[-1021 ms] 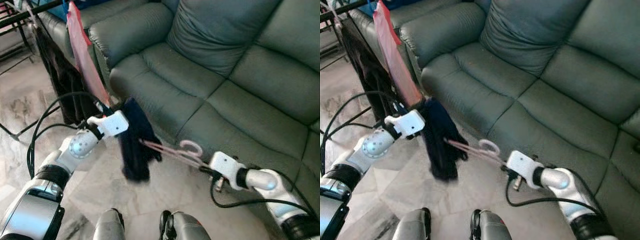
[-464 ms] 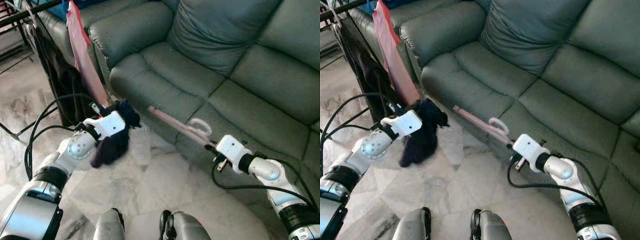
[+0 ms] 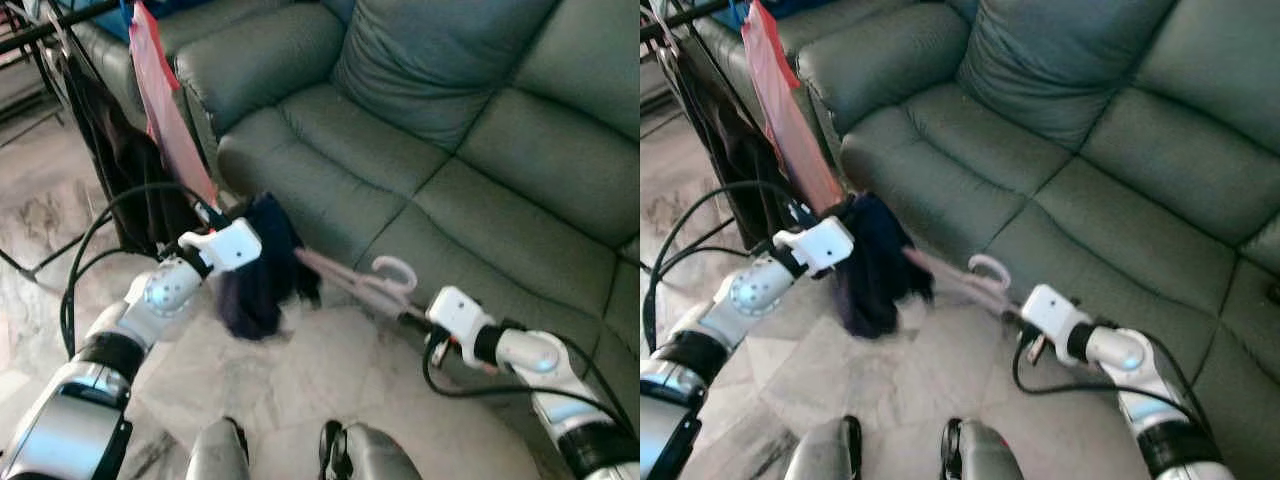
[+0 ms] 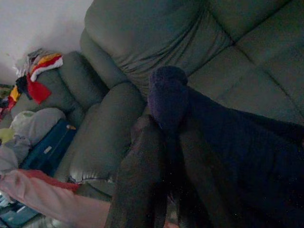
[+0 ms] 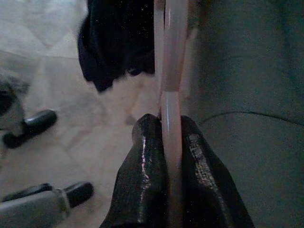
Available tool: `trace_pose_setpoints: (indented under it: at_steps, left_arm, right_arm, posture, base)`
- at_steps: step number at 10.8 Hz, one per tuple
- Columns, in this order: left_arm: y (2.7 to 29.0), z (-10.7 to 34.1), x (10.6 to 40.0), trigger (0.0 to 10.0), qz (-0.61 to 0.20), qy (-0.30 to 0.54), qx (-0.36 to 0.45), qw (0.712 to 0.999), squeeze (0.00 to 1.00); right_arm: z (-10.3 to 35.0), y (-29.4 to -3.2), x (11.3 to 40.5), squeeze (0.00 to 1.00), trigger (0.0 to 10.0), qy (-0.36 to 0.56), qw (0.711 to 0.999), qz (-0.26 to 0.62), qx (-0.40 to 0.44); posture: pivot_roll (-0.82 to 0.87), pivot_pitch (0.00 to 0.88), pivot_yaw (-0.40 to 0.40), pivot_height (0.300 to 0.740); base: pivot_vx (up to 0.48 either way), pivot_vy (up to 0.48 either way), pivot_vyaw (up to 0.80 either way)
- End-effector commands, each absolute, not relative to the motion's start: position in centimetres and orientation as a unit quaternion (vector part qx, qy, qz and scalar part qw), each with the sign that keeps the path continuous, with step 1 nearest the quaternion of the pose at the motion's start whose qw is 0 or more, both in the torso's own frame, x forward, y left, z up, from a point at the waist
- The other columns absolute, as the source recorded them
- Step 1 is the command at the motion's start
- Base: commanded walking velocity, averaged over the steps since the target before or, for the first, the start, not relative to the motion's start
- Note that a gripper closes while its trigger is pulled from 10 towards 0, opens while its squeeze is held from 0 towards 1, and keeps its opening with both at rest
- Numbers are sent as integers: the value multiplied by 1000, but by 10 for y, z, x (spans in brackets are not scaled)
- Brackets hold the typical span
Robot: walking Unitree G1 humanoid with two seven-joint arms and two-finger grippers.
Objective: Hang hanger
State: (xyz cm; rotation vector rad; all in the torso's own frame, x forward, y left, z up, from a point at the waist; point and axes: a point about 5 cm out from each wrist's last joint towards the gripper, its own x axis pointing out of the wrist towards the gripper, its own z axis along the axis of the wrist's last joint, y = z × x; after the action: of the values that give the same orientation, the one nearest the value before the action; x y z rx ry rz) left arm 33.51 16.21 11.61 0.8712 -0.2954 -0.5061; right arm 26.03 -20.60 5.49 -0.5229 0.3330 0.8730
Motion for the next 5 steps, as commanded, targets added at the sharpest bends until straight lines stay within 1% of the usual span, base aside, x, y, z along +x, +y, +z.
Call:
trace_pose_setpoints:
  at_steps: [1,2,4,5]
  left_arm:
    - [156,123,334,10000,-248,-167,407,863,0]
    - [153,124,334,10000,-251,-170,403,864,0]
    - [145,133,332,10000,-257,-200,369,870,0]
    - [133,147,329,10000,-267,-237,324,876,0]
  right_arm:
    - [57,-206,257,0,10000,162,857,428,-237]
    - [60,-202,257,0,10000,160,860,435,-215]
    - [60,-201,264,0,10000,153,874,410,-211]
    - [58,-199,271,0,10000,148,898,376,-175]
  posture:
    - [-51,156,-51,740]
    - [-51,156,-51,740]
    - [-53,155,-50,740]
    - [-47,155,-49,740]
  base:
    - [0,0,0]
    - [0,0,0]
    - [0,0,0]
    - [0,0,0]
